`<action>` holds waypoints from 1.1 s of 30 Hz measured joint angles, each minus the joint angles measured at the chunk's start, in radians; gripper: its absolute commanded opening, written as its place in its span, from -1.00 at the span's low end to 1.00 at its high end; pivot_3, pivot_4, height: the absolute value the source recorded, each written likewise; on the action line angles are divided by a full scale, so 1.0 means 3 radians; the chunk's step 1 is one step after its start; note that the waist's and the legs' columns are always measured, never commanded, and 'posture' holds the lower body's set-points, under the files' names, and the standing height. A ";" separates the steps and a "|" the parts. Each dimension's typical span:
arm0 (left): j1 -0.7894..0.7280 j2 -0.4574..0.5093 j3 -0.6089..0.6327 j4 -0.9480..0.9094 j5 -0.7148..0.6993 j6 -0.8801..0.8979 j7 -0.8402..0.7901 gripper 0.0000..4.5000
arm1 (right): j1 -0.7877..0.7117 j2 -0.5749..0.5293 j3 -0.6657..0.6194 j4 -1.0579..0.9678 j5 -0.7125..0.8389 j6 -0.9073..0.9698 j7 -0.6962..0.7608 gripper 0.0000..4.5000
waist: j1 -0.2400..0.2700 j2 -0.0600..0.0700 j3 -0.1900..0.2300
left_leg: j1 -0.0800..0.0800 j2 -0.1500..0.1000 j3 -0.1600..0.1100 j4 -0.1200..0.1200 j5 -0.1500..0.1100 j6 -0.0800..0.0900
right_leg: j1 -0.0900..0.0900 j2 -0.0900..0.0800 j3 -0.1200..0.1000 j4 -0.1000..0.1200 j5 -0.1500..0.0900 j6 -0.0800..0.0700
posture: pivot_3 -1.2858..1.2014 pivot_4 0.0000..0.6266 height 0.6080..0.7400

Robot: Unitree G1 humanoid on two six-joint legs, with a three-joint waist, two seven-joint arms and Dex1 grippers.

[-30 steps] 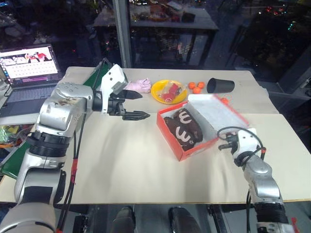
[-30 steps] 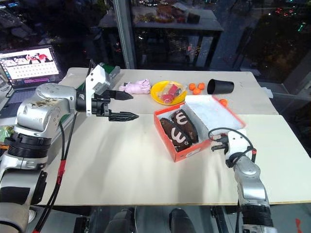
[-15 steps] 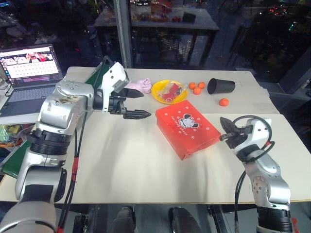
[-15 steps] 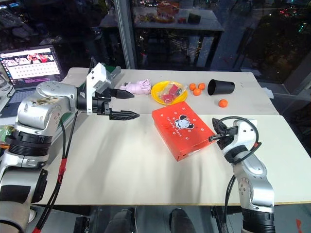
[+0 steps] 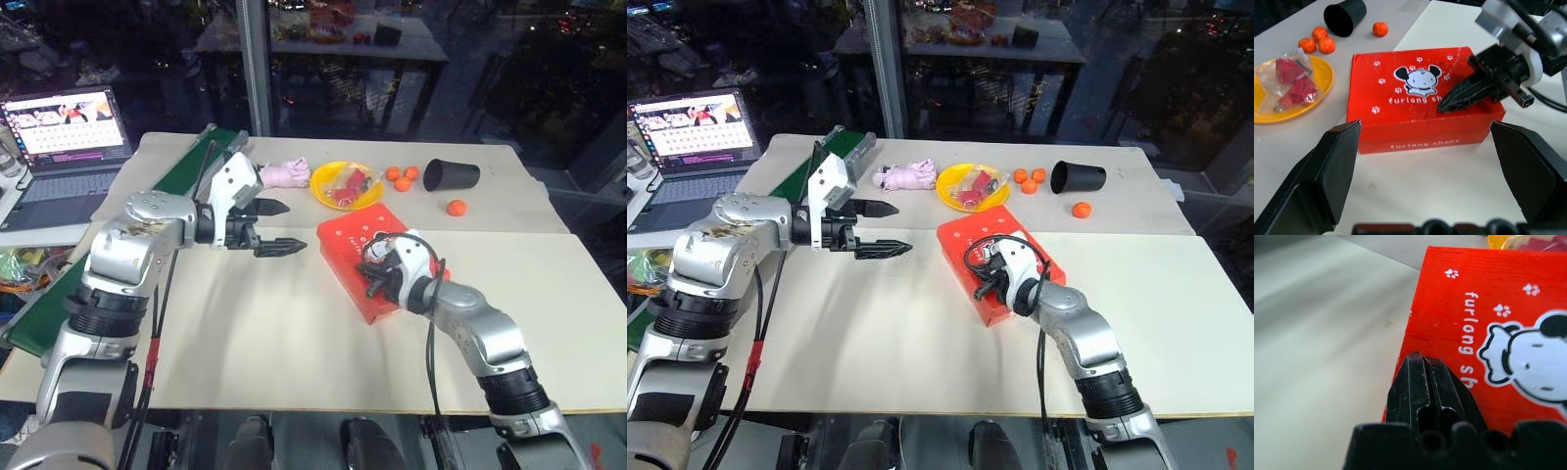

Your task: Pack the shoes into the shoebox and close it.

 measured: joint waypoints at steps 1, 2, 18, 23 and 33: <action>0.0038 -0.0005 0.0012 -0.0044 -0.0012 0.0003 0.0032 1.00 | -0.0001 -0.0001 0.0000 0.0001 -0.0013 0.0014 0.0024 -0.99 | 0.0000 0.0000 0.0000 | 0.0006 0.0000 0.0000 0.0000 0.0000 0.0000 | 0.0004 0.0000 0.0000 0.0001 0.0000 0.0000 | 0.03 -0.52 1.00; 0.0064 -0.0014 0.0014 -0.0068 -0.0016 0.0007 0.0057 1.00 | -0.0002 -0.0009 -0.0002 0.0001 -0.0019 0.0019 0.0038 -0.99 | 0.0000 0.0000 0.0000 | 0.0007 0.0001 0.0000 0.0000 0.0000 0.0000 | 0.0005 0.0001 0.0000 0.0001 0.0000 -0.0001 | 0.03 -0.52 1.00; 0.0551 -0.0243 0.0170 -0.0021 -0.0116 -0.0556 0.0201 1.00 | 0.0344 -0.0637 -0.1142 -0.1146 0.0653 0.0598 0.0178 0.85 | 0.0057 0.0000 0.0000 | 0.0001 0.0001 0.0000 -0.0001 0.0000 0.0000 | 0.0001 0.0000 -0.0001 -0.0001 -0.0003 -0.0006 | 0.03 -0.52 1.00; 0.0670 -0.0237 0.0216 0.0097 -0.0069 -0.0698 0.0257 1.00 | 0.0869 -0.0663 -0.1541 -0.1358 0.0791 0.0660 0.0152 0.98 | 0.0062 0.0000 0.0000 | 0.0001 0.0001 0.0000 -0.0001 0.0000 0.0000 | 0.0002 -0.0001 0.0000 -0.0004 -0.0002 -0.0004 | 0.03 -0.52 1.00; 0.0917 -0.0392 0.0273 0.0008 -0.0055 -0.0716 0.0586 1.00 | 0.1116 -0.0592 -0.1528 -0.0451 -0.0286 -0.0237 -0.0536 0.98 | 0.0048 0.0000 0.0000 | 0.0005 0.0001 0.0002 -0.0002 0.0000 0.0000 | 0.0004 0.0000 0.0001 -0.0007 0.0001 -0.0002 | 0.03 -0.52 1.00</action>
